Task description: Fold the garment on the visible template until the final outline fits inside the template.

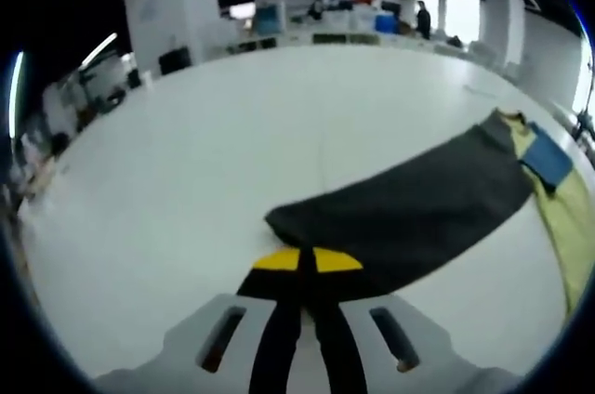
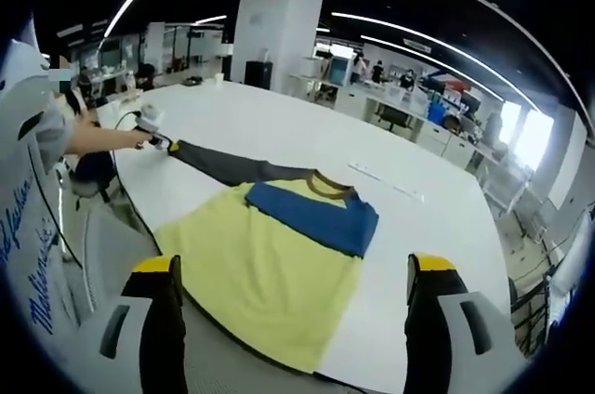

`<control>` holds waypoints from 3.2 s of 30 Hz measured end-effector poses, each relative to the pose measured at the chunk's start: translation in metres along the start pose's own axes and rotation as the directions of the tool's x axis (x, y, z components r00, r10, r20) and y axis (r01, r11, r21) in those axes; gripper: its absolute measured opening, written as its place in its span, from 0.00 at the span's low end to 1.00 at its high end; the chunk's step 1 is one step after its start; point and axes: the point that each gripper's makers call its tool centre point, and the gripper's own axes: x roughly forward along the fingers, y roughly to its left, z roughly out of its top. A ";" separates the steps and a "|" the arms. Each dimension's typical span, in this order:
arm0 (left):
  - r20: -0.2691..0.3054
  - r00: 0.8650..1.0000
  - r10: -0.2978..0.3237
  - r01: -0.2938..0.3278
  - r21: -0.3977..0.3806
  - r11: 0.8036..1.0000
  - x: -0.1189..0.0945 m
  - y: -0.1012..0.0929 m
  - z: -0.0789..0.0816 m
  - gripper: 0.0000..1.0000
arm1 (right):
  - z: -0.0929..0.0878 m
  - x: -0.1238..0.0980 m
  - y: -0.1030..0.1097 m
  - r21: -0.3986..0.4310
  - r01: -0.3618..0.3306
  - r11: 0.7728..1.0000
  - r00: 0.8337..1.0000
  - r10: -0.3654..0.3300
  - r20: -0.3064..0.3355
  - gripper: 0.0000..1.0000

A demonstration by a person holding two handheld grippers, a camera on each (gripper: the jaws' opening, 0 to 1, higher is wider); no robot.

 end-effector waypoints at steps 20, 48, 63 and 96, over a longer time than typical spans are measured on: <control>0.190 0.975 -0.113 0.104 0.055 0.993 -0.041 -0.035 0.075 0.00 | -0.004 0.001 0.010 0.038 -0.019 0.999 1.000 0.018 0.015 1.00; 0.311 0.928 -0.204 0.179 0.105 0.978 -0.078 -0.116 0.156 0.00 | 0.002 -0.027 -0.027 0.009 0.014 1.000 0.996 -0.014 0.084 1.00; 0.344 0.917 -0.201 0.180 0.092 0.979 -0.094 -0.165 0.182 0.00 | -0.001 -0.046 -0.051 -0.009 0.000 1.000 0.990 0.002 0.139 1.00; 0.339 0.895 -0.291 0.239 0.188 0.953 -0.111 -0.272 0.206 0.00 | -0.037 -0.058 -0.074 -0.017 -0.062 0.998 0.990 0.064 0.128 1.00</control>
